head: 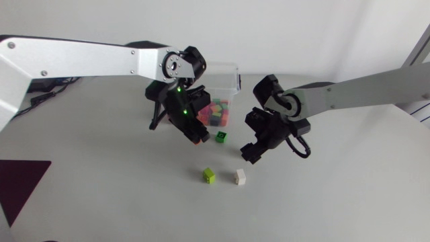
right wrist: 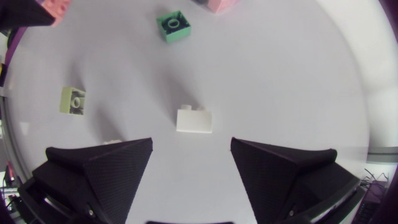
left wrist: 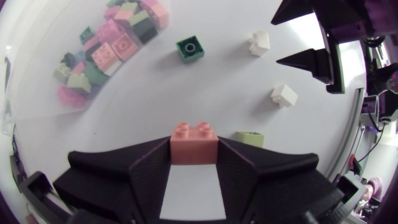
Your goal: Place the duplo bricks in the container
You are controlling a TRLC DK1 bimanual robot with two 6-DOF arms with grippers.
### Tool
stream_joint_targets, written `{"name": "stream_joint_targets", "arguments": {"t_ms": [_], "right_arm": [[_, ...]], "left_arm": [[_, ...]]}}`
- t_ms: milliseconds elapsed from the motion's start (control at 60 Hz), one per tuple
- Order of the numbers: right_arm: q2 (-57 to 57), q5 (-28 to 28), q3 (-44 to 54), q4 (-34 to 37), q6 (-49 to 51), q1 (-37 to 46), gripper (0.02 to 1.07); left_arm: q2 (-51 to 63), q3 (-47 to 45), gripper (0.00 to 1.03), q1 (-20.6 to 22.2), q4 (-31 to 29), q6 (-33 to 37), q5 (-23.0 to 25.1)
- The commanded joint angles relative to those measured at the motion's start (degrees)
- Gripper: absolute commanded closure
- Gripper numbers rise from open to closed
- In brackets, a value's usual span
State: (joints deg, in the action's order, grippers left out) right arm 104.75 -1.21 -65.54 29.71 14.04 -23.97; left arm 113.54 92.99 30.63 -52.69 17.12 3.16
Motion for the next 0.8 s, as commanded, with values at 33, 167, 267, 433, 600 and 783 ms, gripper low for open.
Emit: {"name": "stream_joint_targets", "arguments": {"t_ms": [33, 167, 267, 433, 600, 783], "right_arm": [[4.1, 0.9, -2.5, -0.2, -1.1, -0.3, 0.17], [5.8, 1.3, -4.4, -0.2, -0.8, -0.3, 0.22], [7.4, 1.7, -6.3, 0.3, -0.7, -0.6, 0.22], [10.0, 1.8, -8.6, 1.2, -0.7, -1.3, 0.39], [11.9, 2.8, -10.0, 3.3, -0.7, -2.0, 0.56], [11.7, 3.4, -10.5, 5.4, -0.8, -2.3, 0.57]], "left_arm": [[-2.0, 2.1, 0.62, -2.2, -0.4, 1.3, 0.6], [-3.5, 3.8, 0.62, -4.2, 0.8, 1.3, 1.1], [-4.2, 5.3, 0.62, -5.3, 2.0, 1.2, 1.6], [-4.3, 8.3, 0.62, -6.6, 3.2, 1.0, 2.5], [-3.5, 10.5, 0.62, -7.8, 5.7, 0.7, 2.6], [-2.1, 12.6, 0.62, -8.2, 7.4, 0.3, 3.1]]}}
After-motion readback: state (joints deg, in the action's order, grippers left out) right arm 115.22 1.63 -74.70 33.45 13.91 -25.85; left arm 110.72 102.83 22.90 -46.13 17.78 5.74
